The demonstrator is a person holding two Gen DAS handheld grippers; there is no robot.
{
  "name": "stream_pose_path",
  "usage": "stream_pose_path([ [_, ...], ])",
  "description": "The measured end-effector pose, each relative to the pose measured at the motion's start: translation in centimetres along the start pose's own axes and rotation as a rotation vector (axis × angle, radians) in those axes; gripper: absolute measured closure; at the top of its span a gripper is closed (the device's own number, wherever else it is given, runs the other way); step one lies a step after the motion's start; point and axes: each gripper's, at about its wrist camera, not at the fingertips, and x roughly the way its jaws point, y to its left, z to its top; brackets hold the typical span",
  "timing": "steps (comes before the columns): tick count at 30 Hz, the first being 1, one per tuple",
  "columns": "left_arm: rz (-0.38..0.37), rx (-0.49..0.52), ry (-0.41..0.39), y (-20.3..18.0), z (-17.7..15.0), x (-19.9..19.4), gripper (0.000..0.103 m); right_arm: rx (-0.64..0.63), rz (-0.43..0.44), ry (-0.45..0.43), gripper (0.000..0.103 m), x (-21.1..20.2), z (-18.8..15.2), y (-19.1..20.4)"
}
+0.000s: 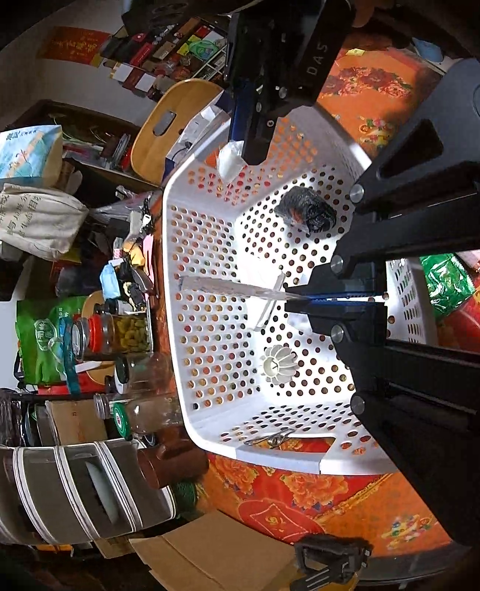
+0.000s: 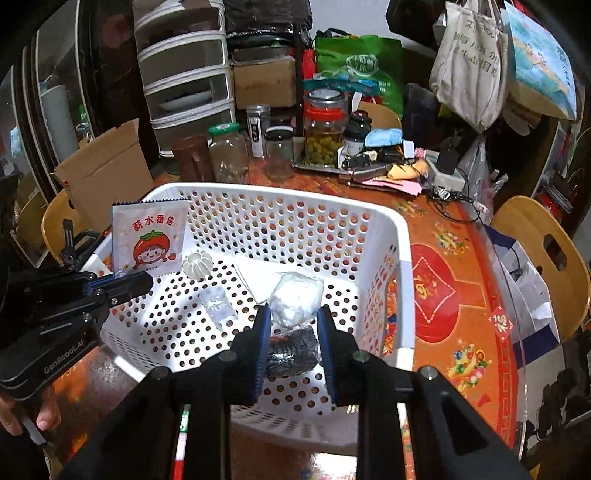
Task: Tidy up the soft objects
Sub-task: 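Open both grippers to drop the snack packet and foil ball into the basket, then grasp the green foil packet with the left gripper while the right gripper grasps the rolled white towel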
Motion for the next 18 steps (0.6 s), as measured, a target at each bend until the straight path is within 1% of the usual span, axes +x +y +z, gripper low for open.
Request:
stream_pose_path([
  [2, 0.015, -0.006, 0.005, 0.3, -0.1, 0.4, 0.102, 0.004, 0.002, 0.005, 0.079, 0.4, -0.1, -0.1],
  [5, 0.013, -0.025, 0.011, 0.9, -0.3, 0.7, 0.101, 0.014, 0.002, 0.001, 0.079, 0.7, 0.0, -0.2],
  [6, 0.011, -0.032, 0.016, 1.1, -0.3, 0.8, 0.097, 0.018, 0.004, -0.001, 0.078, 0.7, 0.1, -0.3],
  [7, 0.009, -0.036, 0.016, 1.2, -0.3, 0.9, 0.092, 0.021, 0.001, 0.0, 0.073, 0.7, 0.1, -0.4],
  [8, 0.014, -0.033, 0.01, 1.2, -0.4, 0.7, 0.075, 0.025, -0.002, -0.004, 0.069, 0.6, 0.2, -0.4],
  [9, 0.034, -0.026, 0.0, 1.1, -0.5, 0.5, 0.045, 0.031, -0.002, -0.014, 0.056, 0.5, 0.2, -0.5],
  [10, 0.063, -0.016, -0.021, 0.9, -0.6, 0.1, 0.03, 0.036, 0.001, -0.02, 0.042, 0.4, 0.2, -0.6],
  [11, 0.091, -0.004, -0.062, 0.7, -0.7, -0.6, 0.01, 0.043, 0.008, -0.03, 0.038, 0.2, 0.1, -0.6],
  [12, 0.103, 0.001, -0.093, 0.7, -0.7, -1.2, 0.003, 0.049, 0.01, -0.04, 0.032, 0.0, 0.1, -0.7],
  [13, 0.102, 0.003, -0.12, 0.6, -0.7, -1.8, 0.002, 0.053, 0.005, -0.048, 0.03, -0.3, 0.0, -0.8],
  [15, 0.086, -0.002, -0.128, 0.5, -0.5, -2.6, 0.001, 0.059, 0.003, -0.056, 0.03, -0.7, -0.1, -0.9],
  [18, 0.1, 0.005, -0.139, 0.4, -0.7, -3.9, 0.001, 0.072, 0.009, -0.076, 0.03, -2.0, -0.7, -1.0],
])
